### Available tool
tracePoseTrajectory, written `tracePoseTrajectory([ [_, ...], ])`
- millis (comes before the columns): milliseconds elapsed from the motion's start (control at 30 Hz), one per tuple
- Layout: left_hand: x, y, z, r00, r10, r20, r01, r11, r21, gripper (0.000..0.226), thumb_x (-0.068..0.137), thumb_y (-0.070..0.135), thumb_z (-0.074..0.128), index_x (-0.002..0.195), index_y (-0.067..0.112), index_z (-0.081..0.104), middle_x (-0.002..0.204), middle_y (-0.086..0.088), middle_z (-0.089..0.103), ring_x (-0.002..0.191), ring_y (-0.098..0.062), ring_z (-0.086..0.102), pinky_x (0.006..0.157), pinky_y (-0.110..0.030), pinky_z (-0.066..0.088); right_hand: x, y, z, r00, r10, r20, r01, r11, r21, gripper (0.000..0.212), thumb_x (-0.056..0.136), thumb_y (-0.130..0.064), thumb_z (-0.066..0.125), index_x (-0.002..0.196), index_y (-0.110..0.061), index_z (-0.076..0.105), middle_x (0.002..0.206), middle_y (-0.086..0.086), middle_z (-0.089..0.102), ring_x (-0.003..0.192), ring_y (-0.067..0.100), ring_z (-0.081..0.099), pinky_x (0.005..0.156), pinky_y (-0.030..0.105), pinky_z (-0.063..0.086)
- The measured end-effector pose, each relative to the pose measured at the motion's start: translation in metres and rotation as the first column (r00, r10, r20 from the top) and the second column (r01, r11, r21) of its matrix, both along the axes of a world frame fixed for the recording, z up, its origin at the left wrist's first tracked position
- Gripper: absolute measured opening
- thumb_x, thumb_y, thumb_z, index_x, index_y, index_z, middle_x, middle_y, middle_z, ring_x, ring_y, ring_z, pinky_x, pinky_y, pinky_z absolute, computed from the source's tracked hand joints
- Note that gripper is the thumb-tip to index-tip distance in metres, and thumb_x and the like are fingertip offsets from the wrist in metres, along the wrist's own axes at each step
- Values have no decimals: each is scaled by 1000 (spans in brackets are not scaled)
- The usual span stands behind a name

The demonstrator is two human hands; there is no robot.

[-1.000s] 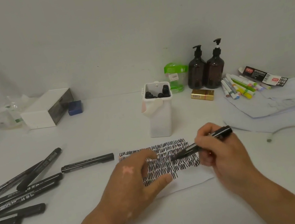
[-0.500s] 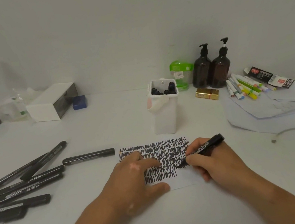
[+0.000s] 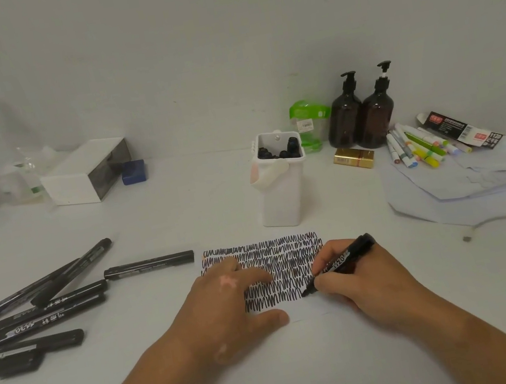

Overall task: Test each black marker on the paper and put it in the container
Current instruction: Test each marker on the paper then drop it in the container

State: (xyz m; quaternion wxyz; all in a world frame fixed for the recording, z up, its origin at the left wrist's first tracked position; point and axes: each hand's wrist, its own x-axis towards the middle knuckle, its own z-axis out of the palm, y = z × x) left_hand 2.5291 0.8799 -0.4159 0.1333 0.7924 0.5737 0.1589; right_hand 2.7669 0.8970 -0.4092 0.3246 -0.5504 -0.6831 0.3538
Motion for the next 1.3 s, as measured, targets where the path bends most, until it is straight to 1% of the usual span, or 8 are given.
tracePoseTrajectory([
  [167, -1, 1, -3, 1000, -1, 9, 0, 1000, 8, 63, 74, 75, 64, 128, 45, 56, 98, 14, 46, 98, -9, 47, 88, -24, 41, 1, 1, -2, 999, -33, -11, 33, 999, 4, 6, 75, -30, 74, 81, -31, 71, 50, -16, 56, 43, 1, 43, 44, 12, 32],
  [567, -2, 2, -4, 1000, -5, 15, 5, 1000, 14, 63, 73, 77, 63, 127, 46, 56, 97, 16, 47, 98, -9, 48, 88, -25, 42, 1, 1, 0, 1000, -22, -5, 21, 1000, -18, 11, 68, -32, 68, 78, -29, 70, 56, -17, 59, 48, -1, 47, 48, 11, 37],
  [767, -3, 2, -4, 1000, -9, 19, 9, 1000, -1, 64, 72, 78, 62, 126, 46, 56, 95, 15, 47, 96, -8, 48, 88, -26, 43, 2, 5, -3, 996, -87, -15, 87, 996, -24, 6, 80, -25, 73, 78, -29, 69, 53, -17, 59, 44, -1, 48, 44, 10, 34],
  [1000, -1, 1, -2, 1000, -5, 1, 5, 1000, -8, 64, 72, 78, 62, 126, 46, 56, 94, 16, 46, 94, -7, 48, 86, -25, 42, 1, 4, -1, 999, -46, 15, 46, 998, -34, 14, 64, -36, 62, 75, -28, 66, 58, -16, 59, 50, -2, 48, 47, 11, 37],
  [1067, -2, 0, -1, 1000, -2, -4, 2, 1000, -11, 67, 72, 78, 62, 129, 45, 54, 96, 16, 47, 95, -8, 48, 87, -25, 43, 1, 5, 0, 995, -77, -65, 75, 997, -32, 13, 64, -33, 64, 73, -25, 66, 53, -13, 57, 47, 2, 46, 46, 16, 33],
  [1167, -2, -1, 0, 999, 18, 48, -18, 1000, 7, 69, 76, 71, 65, 136, 43, 47, 98, 18, 48, 92, -2, 48, 84, -17, 40, 5, 8, 3, 907, -143, -395, 108, 988, -108, 6, 65, -22, 66, 69, -20, 62, 49, -1, 46, 42, 14, 36, 43, 25, 27],
  [1233, 0, -1, 3, 977, 59, 206, -63, 998, 12, 54, 87, 45, 67, 136, 42, 45, 96, 17, 54, 82, 0, 50, 74, -10, 38, 8, 9, 6, 847, -168, -505, 115, 984, -135, 9, 68, -20, 69, 72, -18, 61, 50, 3, 46, 42, 15, 37, 40, 26, 29],
  [1300, 0, 0, 8, 893, 113, 435, -101, 994, -51, 46, 92, 13, 56, 127, 42, 46, 97, 14, 61, 69, -4, 53, 62, -10, 41, 10, 10, 6, 835, -159, -527, 110, 986, -122, 16, 69, -26, 73, 74, -17, 61, 52, 5, 48, 45, 15, 40, 40, 24, 33],
])
